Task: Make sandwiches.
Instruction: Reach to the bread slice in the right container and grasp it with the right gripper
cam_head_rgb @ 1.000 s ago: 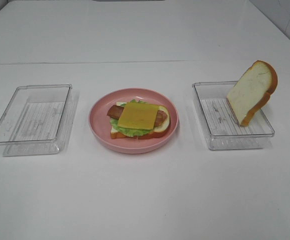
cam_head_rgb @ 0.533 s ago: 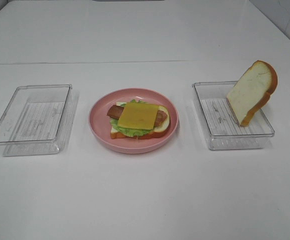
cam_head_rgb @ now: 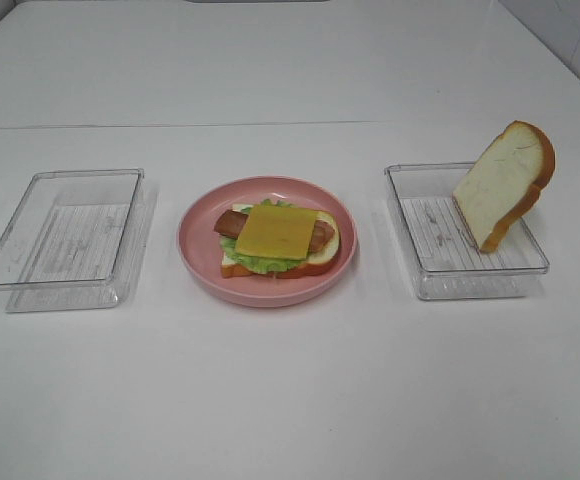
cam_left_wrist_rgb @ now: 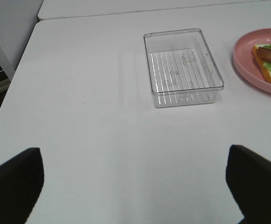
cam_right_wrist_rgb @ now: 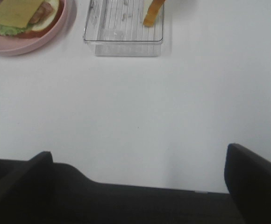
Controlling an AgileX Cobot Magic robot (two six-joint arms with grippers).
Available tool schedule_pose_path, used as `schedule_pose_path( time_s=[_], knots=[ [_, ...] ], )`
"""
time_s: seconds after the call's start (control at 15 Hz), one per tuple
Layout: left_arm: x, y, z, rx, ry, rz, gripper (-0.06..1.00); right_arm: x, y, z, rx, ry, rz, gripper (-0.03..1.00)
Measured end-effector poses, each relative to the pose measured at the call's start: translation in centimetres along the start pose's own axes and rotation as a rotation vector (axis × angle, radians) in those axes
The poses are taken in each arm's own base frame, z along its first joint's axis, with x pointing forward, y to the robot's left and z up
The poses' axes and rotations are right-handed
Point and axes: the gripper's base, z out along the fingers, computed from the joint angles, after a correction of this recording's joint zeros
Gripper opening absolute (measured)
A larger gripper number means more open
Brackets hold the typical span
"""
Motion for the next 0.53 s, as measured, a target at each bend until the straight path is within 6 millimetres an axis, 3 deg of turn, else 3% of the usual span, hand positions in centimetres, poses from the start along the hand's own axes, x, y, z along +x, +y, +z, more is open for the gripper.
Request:
schedule_pose_path(
  time_s=[0.07,0.13,0.33,0.53],
  knots=[
    [0.0,0.0,0.0,0.0,0.0,0.0,0.98,-2.4,0.0,-0.1,-0.004,0.065,0.005,0.94],
    [0.0,0.0,0.0,0.0,0.0,0.0,0.98,-6.3,0.0,0.4,-0.006,0.143,0.042,0.94],
    [0.0,0.0,0.0,0.0,0.0,0.0,0.98,-13.9,-0.4,3.4,0.003,0.247,0.029,0.94],
    [0.0,0.0,0.0,0.0,0.0,0.0,0.98,-19.3,-0.6,8.2,-0.02,0.343,0.01,0.94]
  ],
)
